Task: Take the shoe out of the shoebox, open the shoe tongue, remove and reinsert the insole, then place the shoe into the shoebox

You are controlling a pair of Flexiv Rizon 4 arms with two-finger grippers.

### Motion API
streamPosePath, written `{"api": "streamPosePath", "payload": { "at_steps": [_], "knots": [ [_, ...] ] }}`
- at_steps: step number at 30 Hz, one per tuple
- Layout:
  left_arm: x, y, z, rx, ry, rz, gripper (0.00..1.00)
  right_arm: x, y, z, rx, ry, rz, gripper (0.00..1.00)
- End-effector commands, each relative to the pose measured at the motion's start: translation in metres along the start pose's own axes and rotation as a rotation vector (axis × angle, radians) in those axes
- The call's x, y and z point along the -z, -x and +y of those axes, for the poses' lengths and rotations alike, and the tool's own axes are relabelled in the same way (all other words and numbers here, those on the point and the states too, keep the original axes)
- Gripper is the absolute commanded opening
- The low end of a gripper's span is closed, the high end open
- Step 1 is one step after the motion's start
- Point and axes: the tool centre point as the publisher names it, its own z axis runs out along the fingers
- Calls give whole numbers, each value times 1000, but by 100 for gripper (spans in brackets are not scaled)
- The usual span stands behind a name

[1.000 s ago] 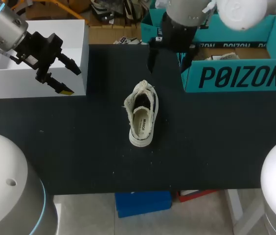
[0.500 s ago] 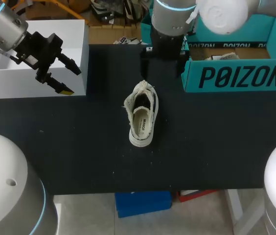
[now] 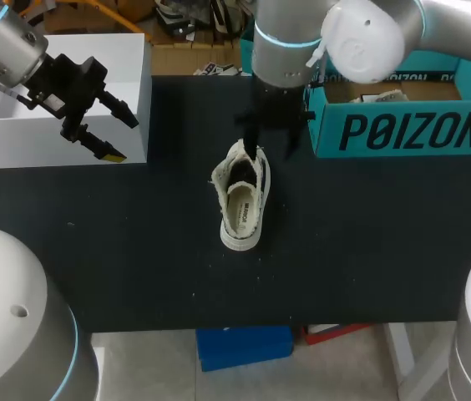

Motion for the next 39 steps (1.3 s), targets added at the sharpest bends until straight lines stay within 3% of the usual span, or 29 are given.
{"api": "streamPosePath", "payload": {
  "at_steps": [1, 3, 6, 7, 8, 9, 14, 22, 39],
  "knots": [
    [0, -1, 0, 1, 3, -4, 100, -27, -3, 8, 4, -18, 25, 55],
    [0, -1, 0, 1, 3, -4, 100, -36, -5, 9, 6, -27, 34, 50],
    [0, -1, 0, 1, 3, -4, 100, -46, -7, 11, 7, -40, 49, 52],
    [0, -1, 0, 1, 3, -4, 100, -49, -7, 11, 5, -41, 54, 55],
    [0, -1, 0, 1, 3, -4, 100, -52, -7, 11, 5, -42, 57, 66],
    [0, -1, 0, 1, 3, -4, 100, -55, -7, 12, 8, -48, 59, 69],
    [0, -1, 0, 1, 3, -4, 100, -69, -5, 11, 9, -64, 65, 65],
    [0, -1, 0, 1, 3, -4, 100, -89, 3, 11, 8, -77, 70, 47],
    [0, -1, 0, 1, 3, -4, 100, -130, 11, 4, -7, -121, 74, 49]
  ]
}}
